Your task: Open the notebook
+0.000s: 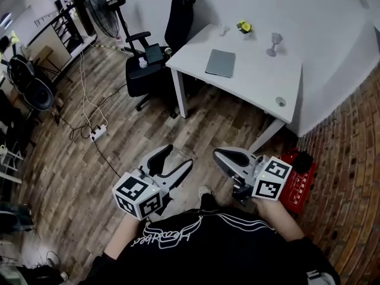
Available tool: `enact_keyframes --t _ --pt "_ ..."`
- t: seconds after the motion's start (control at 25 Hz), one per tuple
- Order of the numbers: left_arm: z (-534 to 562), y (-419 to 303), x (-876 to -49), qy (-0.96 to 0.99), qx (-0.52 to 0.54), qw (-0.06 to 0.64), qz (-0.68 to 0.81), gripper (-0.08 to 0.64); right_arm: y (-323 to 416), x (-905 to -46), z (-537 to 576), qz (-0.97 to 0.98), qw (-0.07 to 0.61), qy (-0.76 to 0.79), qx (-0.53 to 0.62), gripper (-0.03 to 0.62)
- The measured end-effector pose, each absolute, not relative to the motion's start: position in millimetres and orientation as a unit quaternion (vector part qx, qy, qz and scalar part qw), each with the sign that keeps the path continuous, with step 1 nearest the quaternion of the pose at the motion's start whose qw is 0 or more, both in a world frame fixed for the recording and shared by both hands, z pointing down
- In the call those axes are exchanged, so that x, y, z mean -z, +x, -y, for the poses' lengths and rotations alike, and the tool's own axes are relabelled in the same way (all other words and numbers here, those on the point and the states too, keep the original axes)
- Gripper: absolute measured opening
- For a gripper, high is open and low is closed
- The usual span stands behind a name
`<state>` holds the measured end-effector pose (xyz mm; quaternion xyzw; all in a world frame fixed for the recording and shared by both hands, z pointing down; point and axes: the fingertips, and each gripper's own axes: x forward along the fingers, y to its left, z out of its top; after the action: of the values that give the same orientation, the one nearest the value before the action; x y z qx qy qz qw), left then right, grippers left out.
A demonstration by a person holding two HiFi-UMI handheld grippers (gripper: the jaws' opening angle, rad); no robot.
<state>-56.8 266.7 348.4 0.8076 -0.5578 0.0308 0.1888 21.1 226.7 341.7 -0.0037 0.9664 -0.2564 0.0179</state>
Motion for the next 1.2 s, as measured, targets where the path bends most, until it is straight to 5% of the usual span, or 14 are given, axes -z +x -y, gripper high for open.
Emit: enact_keyframes --t 0.52,1.2 --pt "-96 -67 -379 0.818 -0.084 0.218 0.526 0.305 10 -366 -57 -0.954 0.029 -0.038 0.297 0.002" --pt "14 -39 -404 0.846 -0.118 0.22 0.471 0.305 43 -364 34 -0.956 0.023 -0.123 0.264 0.002"
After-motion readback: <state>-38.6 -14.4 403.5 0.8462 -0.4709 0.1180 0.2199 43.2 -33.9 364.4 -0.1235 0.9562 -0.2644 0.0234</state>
